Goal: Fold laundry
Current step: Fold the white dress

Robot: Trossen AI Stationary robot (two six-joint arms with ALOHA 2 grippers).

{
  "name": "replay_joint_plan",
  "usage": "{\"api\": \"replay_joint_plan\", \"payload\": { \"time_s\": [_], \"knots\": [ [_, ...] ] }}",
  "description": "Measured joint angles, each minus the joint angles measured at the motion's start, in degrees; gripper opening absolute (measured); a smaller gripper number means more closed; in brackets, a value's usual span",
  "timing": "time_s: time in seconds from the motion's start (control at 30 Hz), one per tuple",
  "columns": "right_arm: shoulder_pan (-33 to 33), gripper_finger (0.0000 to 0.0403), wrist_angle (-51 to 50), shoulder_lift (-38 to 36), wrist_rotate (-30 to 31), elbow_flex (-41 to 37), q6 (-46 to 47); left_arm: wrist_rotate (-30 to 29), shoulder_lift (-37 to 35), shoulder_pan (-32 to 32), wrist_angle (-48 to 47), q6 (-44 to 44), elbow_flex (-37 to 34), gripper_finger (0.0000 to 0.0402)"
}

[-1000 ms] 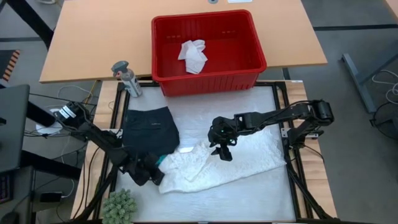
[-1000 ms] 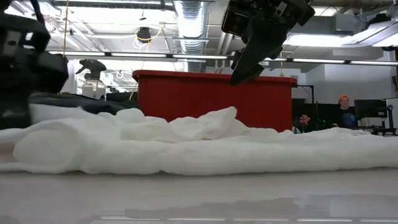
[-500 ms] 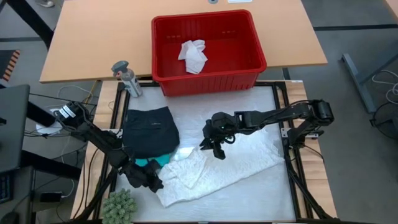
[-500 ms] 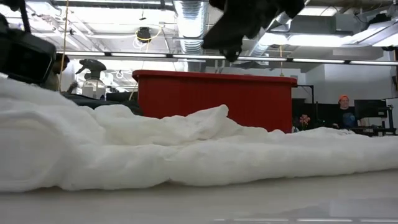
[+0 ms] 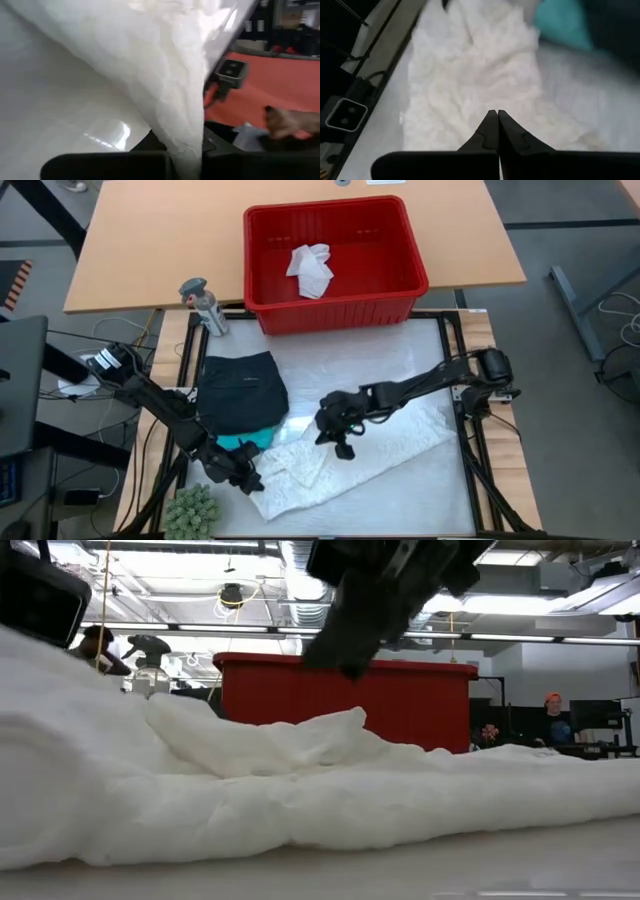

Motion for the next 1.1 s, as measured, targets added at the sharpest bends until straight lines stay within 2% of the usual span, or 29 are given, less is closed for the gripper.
{"api": "replay_joint_plan", "payload": {
  "time_s": [0.3,0.47,0.73,0.9,1.1],
  "knots": [
    [0.92,0.0016,2.83,8.71,0.27,-0.04,4.62,-0.21,-5.72,0.56,0.12,3.51,2.09,0.0],
    [1.42,0.0016,7.0,13.32,0.06,0.19,8.74,-2.86,-10.75,1.57,-0.16,5.9,2.12,0.0],
    [2.57,0.0016,7.01,14.19,2.69,4.34,9.31,-7.91,-19.4,6.15,-0.01,3.64,2.11,0.0],
    [2.41,0.0016,6.09,16.02,3.13,7.88,9.18,-6.06,-22.39,10.34,0.09,6.94,2.11,0.0],
    [3.02,0.0016,4.38,22.85,0.68,15.63,8.66,-4.45,-22.1,12.09,-0.09,7.59,2.09,0.0]
  ]
}}
